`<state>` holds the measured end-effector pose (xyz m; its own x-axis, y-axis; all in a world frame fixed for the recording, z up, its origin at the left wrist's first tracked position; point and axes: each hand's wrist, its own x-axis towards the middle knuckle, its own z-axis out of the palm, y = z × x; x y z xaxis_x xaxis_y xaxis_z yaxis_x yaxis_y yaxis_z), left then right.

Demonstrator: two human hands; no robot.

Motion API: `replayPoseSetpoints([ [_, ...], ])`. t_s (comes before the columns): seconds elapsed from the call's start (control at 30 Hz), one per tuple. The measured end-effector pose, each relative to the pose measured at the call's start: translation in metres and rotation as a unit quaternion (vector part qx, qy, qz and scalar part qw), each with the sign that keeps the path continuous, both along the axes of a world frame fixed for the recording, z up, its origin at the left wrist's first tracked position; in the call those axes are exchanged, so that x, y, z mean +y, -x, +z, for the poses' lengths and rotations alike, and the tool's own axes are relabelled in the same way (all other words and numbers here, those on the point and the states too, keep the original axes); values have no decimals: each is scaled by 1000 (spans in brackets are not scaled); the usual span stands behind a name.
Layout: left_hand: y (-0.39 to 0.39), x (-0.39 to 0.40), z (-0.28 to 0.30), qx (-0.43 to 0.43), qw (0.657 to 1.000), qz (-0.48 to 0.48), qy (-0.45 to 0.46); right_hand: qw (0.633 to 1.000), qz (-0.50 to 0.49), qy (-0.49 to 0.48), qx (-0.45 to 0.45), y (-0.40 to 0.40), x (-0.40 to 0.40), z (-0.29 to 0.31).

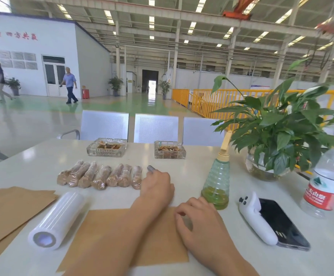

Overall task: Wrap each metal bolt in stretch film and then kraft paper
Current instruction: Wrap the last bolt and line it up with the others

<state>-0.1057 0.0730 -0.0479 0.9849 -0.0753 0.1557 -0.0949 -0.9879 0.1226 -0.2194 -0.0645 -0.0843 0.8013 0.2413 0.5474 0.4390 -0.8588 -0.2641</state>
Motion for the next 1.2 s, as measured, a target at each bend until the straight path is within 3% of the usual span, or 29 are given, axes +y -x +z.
replayPoseSetpoints([
  [0.13, 1, 15, -1, -32, 998, 15, 50, 999, 26, 31, 15, 1, 6, -1],
  [0.3, 5, 15, 4, 15, 996, -92, -9, 998, 44, 40, 36, 3, 5, -1],
  [0.5, 17, 16, 14, -95, 995, -13, -14, 998, 39, 38, 39, 0, 5, -3],
  [0.67, 19, 14, 22, 41, 997, 46, -39, 997, 41, 40, 54, 0, 5, -3],
  [0.83, 21, 25, 29, 66, 996, 13, 50, 997, 36, 42, 59, 2, 6, 1],
  [0.93, 31, 42, 39, -30, 993, -51, 97, 997, 28, 51, 57, 2, 5, 1],
  [1.03, 49, 69, 55, -116, 976, -172, 68, 997, 11, 61, 52, 0, 6, 1],
  [1.2, 93, 95, 41, -47, 940, -334, 52, 996, -2, 60, 59, 0, 6, 0],
])
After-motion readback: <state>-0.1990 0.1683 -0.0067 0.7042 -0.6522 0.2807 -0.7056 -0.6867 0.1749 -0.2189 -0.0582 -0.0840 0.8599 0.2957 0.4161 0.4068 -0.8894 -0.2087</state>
